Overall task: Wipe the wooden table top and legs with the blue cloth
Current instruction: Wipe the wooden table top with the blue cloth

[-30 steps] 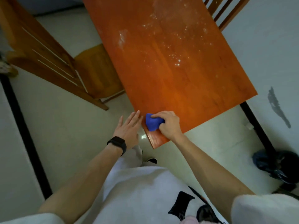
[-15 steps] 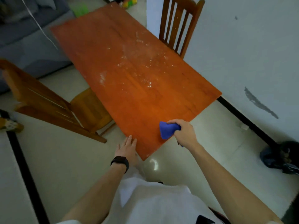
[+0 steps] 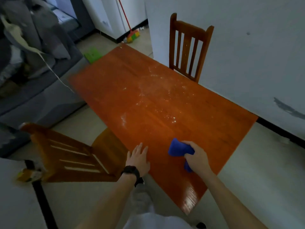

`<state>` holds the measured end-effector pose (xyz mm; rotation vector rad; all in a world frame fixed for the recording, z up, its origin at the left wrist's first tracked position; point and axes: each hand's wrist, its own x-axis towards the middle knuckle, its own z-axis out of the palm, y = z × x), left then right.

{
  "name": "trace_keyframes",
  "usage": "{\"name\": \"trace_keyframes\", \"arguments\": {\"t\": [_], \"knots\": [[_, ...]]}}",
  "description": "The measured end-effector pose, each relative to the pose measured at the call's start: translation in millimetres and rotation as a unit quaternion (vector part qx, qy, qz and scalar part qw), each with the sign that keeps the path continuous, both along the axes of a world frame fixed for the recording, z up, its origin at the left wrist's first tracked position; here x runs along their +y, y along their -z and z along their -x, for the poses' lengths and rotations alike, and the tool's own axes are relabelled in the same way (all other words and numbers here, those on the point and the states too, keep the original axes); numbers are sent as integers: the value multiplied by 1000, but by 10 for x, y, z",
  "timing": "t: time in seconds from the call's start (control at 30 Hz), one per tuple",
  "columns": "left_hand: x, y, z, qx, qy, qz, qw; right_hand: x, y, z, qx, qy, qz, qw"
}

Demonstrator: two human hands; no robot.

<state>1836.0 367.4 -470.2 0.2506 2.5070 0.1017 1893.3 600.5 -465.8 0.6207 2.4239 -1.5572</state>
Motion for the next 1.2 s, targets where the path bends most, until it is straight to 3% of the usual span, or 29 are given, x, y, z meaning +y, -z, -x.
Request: {"name": "trace_keyframes", "arguments": {"t": [0.27,0.43,0.7,0.83,0.97,1.2], "knots": [[-758,240,1656,-3,84,-31,996,-811,73,1204,-34,102,9,994],[-1202,316,2518,9,59,-50,997,-1179,-10,1804,-59,116,-2,992],[-1575,551,3501,28,14,-54,998,-1330,-3,3017,-55,42,-32,997],[-1612,733,3936,62,-57,-67,994,-1339,93,3910,-54,-50,-43,996],[-1679,1091,4025,117,-102,-53,987,-1461,188,5004,-44,-185,-102,976],[-1717,1375,4121,160,-126,-68,977,-1975,616,6617,53,-275,-165,946]]}}
